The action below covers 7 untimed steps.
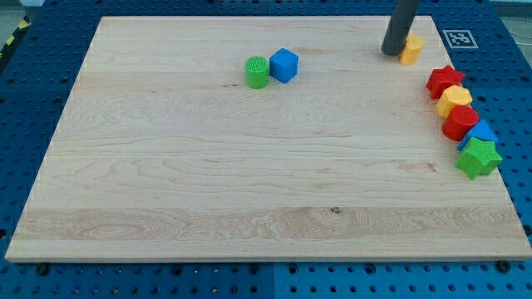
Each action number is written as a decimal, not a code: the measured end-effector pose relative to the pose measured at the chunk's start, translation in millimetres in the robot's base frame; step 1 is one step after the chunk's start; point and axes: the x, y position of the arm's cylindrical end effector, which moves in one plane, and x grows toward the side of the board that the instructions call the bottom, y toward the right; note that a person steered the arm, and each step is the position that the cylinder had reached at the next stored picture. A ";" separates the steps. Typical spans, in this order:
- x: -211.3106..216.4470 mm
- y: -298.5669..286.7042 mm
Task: Push the yellow heart into the red star
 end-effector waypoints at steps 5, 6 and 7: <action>12.1 3.8; 22.1 10.1; 28.5 23.6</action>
